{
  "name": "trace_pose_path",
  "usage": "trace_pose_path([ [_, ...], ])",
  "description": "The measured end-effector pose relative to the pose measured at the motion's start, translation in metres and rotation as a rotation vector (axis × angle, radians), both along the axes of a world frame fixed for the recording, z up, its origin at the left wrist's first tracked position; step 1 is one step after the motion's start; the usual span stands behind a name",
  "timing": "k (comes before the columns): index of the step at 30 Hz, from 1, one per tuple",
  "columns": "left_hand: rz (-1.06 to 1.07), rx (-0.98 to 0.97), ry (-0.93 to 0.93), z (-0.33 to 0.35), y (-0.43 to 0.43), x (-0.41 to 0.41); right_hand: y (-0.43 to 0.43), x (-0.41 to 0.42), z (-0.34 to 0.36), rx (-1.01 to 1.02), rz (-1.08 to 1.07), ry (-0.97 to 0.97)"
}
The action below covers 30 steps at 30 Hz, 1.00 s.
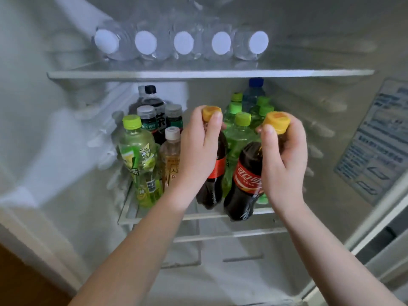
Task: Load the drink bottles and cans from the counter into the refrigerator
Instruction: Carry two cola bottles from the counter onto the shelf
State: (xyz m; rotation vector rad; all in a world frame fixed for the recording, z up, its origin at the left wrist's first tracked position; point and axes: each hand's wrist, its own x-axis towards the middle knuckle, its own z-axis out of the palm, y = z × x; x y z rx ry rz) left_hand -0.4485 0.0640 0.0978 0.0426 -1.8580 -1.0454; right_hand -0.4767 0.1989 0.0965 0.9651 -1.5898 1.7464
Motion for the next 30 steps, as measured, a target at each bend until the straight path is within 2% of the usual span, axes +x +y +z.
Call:
trace_pose_path([
  [7,0.083,0.006,0.019,-0.012,-0.006,-0.014,-0.013,-0.012,-0.014,0.037,-0.05,0.027],
  [13,0.001,0.026,0.056,-0.068,0.009,0.011,-0.024,-0.009,-0.014,0.031,-0.07,-0.012],
  [19,0.151,-0.306,-0.116,-0.129,0.034,0.03,-0.032,-0.015,-0.009,0.019,-0.024,-0.062],
  [23,0.267,-0.377,-0.198,-0.133,0.035,0.021,-0.032,-0.018,-0.009,0.048,0.059,-0.075],
  [30,0.289,-0.382,-0.214,-0.139,0.037,0.012,-0.001,-0.03,-0.012,0.155,0.178,-0.115],
])
